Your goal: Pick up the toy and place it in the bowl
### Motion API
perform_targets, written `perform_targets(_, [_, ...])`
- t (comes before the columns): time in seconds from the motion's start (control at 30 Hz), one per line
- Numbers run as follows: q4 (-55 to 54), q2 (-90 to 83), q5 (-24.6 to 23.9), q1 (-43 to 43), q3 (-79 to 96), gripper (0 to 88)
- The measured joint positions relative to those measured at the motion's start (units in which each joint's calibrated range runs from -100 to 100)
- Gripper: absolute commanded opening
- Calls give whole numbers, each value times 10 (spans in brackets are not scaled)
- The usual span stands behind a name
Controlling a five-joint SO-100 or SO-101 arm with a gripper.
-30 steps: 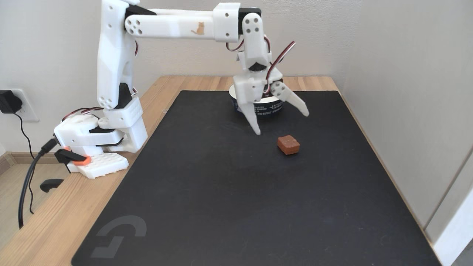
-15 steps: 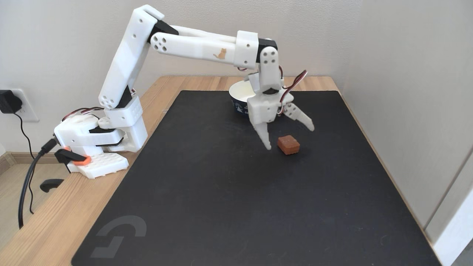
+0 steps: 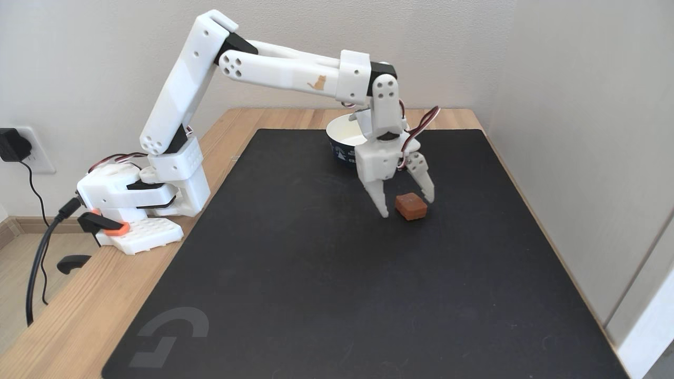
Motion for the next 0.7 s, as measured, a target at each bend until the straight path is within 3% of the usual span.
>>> perform_targets(0.4, [-26, -1, 0, 2, -9, 24])
perform_targets(0.57, [-90, -50, 1, -34, -12, 23])
perform_targets(0.7, [-106, -173, -47, -66, -14, 23])
